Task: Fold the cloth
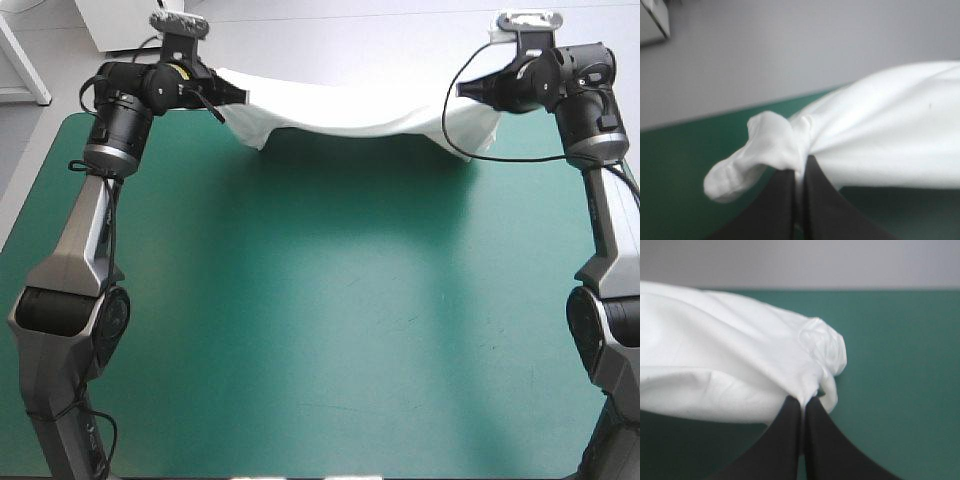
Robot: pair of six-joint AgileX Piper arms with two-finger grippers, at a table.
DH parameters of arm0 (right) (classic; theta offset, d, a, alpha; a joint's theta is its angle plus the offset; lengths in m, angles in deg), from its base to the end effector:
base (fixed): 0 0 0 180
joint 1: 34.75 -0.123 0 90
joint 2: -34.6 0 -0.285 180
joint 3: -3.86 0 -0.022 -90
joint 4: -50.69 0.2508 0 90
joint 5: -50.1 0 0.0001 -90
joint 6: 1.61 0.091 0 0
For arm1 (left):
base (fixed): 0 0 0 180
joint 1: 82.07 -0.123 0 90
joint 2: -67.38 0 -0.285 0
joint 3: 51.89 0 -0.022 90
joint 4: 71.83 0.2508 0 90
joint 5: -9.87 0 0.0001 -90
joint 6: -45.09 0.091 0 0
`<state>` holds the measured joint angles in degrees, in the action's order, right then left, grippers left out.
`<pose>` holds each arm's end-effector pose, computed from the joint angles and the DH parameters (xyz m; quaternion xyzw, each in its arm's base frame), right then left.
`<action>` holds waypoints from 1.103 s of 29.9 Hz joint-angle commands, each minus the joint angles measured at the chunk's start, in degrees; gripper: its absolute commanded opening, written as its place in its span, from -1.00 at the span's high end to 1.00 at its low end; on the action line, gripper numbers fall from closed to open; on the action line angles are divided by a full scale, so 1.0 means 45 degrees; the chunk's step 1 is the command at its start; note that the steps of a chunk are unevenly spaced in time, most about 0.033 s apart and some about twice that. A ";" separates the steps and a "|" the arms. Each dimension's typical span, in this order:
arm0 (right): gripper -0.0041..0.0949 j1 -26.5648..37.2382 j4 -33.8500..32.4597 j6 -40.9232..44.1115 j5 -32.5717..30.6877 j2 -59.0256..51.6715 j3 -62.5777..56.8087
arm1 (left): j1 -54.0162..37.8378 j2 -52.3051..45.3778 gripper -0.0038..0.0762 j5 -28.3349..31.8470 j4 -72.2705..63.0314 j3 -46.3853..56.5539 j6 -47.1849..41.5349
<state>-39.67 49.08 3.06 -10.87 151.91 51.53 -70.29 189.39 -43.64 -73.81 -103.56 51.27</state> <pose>0.4259 0.0344 0.4248 -0.0030 0.9085 0.0210 0.4175 0.4452 -0.0954 0.4190 0.1352 0.8718 -0.0401 0.4692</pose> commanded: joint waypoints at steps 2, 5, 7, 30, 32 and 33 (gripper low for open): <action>0.96 0.0612 0.0941 0.0024 -0.1353 -0.0506 -0.1243 | 0.0000 -0.0119 0.93 -0.2055 -0.1311 0.0075 0.0026; 0.96 0.0971 0.1271 -0.0028 -0.1576 -0.0869 -0.2870 | 0.0000 -0.0238 0.93 -0.2528 -0.1726 0.1742 0.0026; 0.96 0.1239 0.1650 -0.0124 -0.1456 -0.1254 -0.4036 | 0.0000 -0.0553 0.93 -0.2562 -0.1922 0.3230 0.0026; 0.96 0.1869 0.2019 -0.0739 -0.1977 -0.5865 -1.4267 | 0.0023 -0.6438 0.93 -0.1919 -0.2766 1.6157 0.0938; 0.96 0.1869 0.2019 -0.0739 -0.1997 -0.6195 -1.4866 | 0.0023 -0.6895 0.93 -0.1968 -0.2739 1.6610 0.0938; 0.96 0.1869 0.2019 -0.0739 -0.1997 -0.6336 -1.5126 | 0.0023 -0.7050 0.93 -0.1968 -0.2711 1.6758 0.0938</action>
<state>-31.69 58.69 0.38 -18.96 127.15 -14.92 -70.29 162.02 -51.44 -85.27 -29.09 55.50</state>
